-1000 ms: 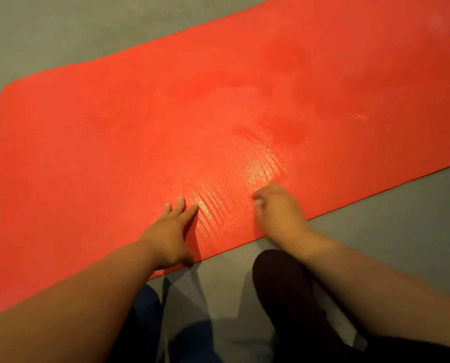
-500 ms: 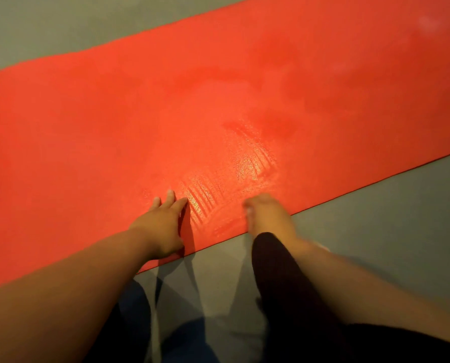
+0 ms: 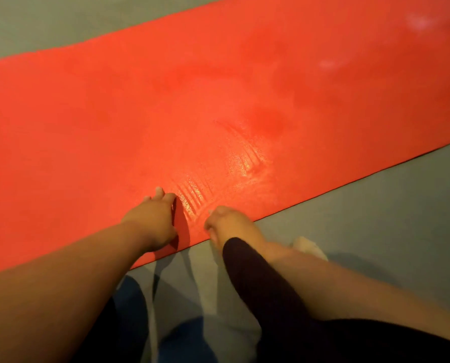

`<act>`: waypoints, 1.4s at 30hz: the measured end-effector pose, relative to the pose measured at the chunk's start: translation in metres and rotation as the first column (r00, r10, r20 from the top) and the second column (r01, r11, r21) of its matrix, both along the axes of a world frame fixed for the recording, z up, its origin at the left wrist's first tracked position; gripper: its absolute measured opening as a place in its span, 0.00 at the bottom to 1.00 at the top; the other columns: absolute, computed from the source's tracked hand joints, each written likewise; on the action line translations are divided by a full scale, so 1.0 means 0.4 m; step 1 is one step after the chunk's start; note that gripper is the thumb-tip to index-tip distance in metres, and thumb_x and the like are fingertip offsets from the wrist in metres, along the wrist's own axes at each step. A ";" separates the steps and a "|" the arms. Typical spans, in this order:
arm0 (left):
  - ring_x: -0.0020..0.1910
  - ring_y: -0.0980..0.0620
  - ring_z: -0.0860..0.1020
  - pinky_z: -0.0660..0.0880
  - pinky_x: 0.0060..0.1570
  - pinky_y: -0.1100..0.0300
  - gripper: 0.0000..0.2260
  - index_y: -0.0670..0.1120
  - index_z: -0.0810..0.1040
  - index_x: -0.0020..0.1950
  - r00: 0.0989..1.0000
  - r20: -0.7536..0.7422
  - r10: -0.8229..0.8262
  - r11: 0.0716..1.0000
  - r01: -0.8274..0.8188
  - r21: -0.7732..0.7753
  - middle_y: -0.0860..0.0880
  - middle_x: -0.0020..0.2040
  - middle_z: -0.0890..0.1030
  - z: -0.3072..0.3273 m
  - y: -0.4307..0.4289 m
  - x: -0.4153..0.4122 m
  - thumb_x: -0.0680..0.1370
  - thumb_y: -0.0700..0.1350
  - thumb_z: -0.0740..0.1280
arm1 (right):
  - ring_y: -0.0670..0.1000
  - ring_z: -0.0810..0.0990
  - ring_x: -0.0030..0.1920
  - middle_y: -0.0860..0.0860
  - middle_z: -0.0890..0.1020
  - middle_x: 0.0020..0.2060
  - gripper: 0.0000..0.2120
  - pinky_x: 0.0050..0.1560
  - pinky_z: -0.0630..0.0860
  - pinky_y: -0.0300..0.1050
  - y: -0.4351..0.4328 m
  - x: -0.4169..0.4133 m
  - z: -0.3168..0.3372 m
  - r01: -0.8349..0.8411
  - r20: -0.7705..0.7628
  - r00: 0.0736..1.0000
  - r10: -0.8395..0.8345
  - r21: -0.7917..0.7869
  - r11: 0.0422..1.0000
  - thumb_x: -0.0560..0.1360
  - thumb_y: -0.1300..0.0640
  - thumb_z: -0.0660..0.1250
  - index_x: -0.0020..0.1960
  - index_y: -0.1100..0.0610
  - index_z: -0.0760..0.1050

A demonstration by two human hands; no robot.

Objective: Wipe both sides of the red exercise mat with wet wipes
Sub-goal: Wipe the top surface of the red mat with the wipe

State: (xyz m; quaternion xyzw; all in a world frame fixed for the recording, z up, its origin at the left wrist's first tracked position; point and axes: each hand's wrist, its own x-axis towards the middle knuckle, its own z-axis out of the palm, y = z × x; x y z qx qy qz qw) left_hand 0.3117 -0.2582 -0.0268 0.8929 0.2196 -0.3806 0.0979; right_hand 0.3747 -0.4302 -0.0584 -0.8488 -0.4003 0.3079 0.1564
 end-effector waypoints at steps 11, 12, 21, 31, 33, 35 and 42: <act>0.77 0.39 0.42 0.56 0.71 0.36 0.35 0.53 0.47 0.78 0.958 0.145 -0.246 0.968 0.235 0.093 0.44 0.78 0.40 -0.026 -0.050 0.113 0.77 0.48 0.62 | 0.57 0.77 0.52 0.57 0.79 0.52 0.13 0.50 0.69 0.45 -0.261 0.225 0.012 0.565 0.241 0.789 -0.565 0.075 0.821 0.73 0.64 0.61 0.55 0.59 0.79; 0.77 0.39 0.43 0.58 0.70 0.36 0.36 0.53 0.46 0.78 0.965 0.140 -0.220 0.975 0.212 0.073 0.44 0.78 0.41 -0.032 -0.058 0.123 0.76 0.49 0.63 | 0.56 0.76 0.52 0.56 0.79 0.52 0.13 0.51 0.69 0.44 -0.233 0.199 0.004 0.493 0.211 0.843 -0.494 0.062 0.868 0.74 0.63 0.60 0.55 0.58 0.79; 0.77 0.38 0.43 0.63 0.70 0.45 0.40 0.52 0.37 0.78 0.968 0.063 -0.243 0.970 0.243 0.020 0.43 0.78 0.36 -0.038 -0.063 0.133 0.77 0.50 0.63 | 0.56 0.78 0.52 0.55 0.79 0.52 0.11 0.51 0.70 0.42 -0.289 0.270 0.010 0.572 0.254 0.786 -0.564 0.052 0.819 0.76 0.61 0.62 0.54 0.56 0.82; 0.77 0.39 0.50 0.57 0.73 0.43 0.35 0.52 0.47 0.79 0.975 0.133 -0.180 0.983 0.171 0.073 0.42 0.78 0.45 -0.039 -0.078 0.132 0.77 0.51 0.62 | 0.55 0.77 0.50 0.54 0.78 0.49 0.12 0.48 0.69 0.42 -0.201 0.151 0.010 0.171 0.178 0.967 -0.185 0.088 0.981 0.79 0.58 0.60 0.54 0.58 0.81; 0.75 0.39 0.54 0.57 0.73 0.44 0.32 0.52 0.54 0.78 0.961 0.215 -0.172 0.984 0.156 0.088 0.42 0.78 0.49 -0.046 -0.076 0.137 0.76 0.50 0.62 | 0.55 0.76 0.48 0.54 0.77 0.48 0.10 0.48 0.68 0.40 -0.267 0.245 -0.003 0.357 0.222 0.902 -0.371 0.103 0.929 0.77 0.58 0.63 0.53 0.57 0.82; 0.76 0.40 0.52 0.56 0.73 0.45 0.30 0.52 0.56 0.77 0.942 0.277 -0.188 0.981 0.170 0.088 0.43 0.78 0.48 -0.050 -0.067 0.155 0.76 0.50 0.62 | 0.58 0.77 0.47 0.57 0.78 0.47 0.09 0.48 0.69 0.43 -0.355 0.365 -0.011 0.580 0.318 0.750 -0.580 0.103 0.808 0.77 0.58 0.64 0.50 0.59 0.83; 0.77 0.39 0.47 0.56 0.72 0.40 0.32 0.54 0.51 0.78 0.935 0.317 -0.155 0.988 0.146 0.051 0.42 0.78 0.47 -0.044 -0.048 0.287 0.78 0.56 0.62 | 0.57 0.77 0.53 0.57 0.79 0.53 0.13 0.56 0.72 0.43 -0.244 0.283 -0.019 0.453 0.196 0.862 -0.468 0.122 0.883 0.74 0.62 0.60 0.53 0.59 0.82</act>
